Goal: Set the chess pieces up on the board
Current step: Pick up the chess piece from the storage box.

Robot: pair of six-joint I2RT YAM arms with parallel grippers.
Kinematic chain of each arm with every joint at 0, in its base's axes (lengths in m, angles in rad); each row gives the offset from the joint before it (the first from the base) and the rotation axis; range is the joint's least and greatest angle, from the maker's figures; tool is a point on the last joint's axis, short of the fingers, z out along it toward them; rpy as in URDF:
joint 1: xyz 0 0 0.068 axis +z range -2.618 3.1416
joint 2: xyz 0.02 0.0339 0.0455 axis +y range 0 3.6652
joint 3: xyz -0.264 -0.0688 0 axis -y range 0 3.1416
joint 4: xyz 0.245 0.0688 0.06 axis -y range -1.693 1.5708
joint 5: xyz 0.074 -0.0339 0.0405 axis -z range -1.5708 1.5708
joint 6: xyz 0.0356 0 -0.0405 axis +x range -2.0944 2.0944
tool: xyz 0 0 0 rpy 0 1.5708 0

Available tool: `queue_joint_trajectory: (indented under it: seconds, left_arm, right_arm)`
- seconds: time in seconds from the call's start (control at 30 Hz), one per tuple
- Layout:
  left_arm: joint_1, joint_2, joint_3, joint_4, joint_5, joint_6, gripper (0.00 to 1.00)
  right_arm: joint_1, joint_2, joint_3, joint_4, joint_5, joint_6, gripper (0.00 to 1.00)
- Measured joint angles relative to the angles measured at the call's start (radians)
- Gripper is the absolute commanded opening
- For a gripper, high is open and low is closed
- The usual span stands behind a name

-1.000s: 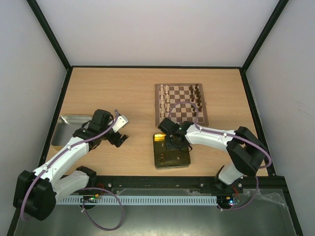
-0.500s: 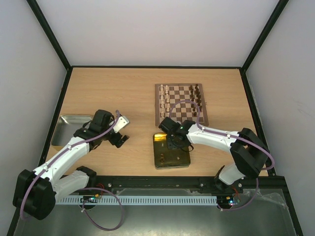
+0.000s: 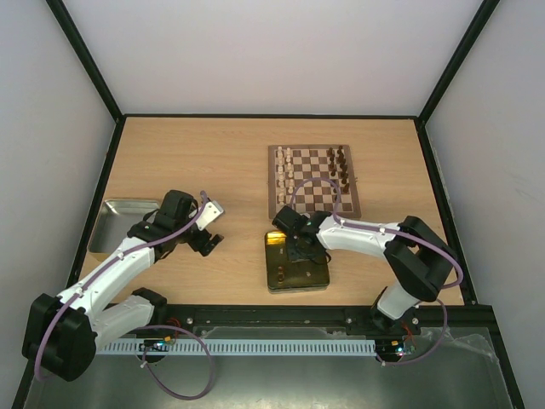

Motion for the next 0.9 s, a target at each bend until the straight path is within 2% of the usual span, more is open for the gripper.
queue_joint_trajectory:
  seconds: [0.23, 0.9]
  left_arm:
    - [0.0, 0.0, 0.0, 0.0, 0.0, 0.0, 0.99]
    - [-0.001, 0.004, 0.0, 0.0, -0.003, 0.0, 0.99]
  right_arm:
    - [0.0, 0.0, 0.0, 0.005, 0.001, -0.003, 0.17]
    - [0.0, 0.051, 0.039, 0.008, 0.014, -0.019, 0.17]
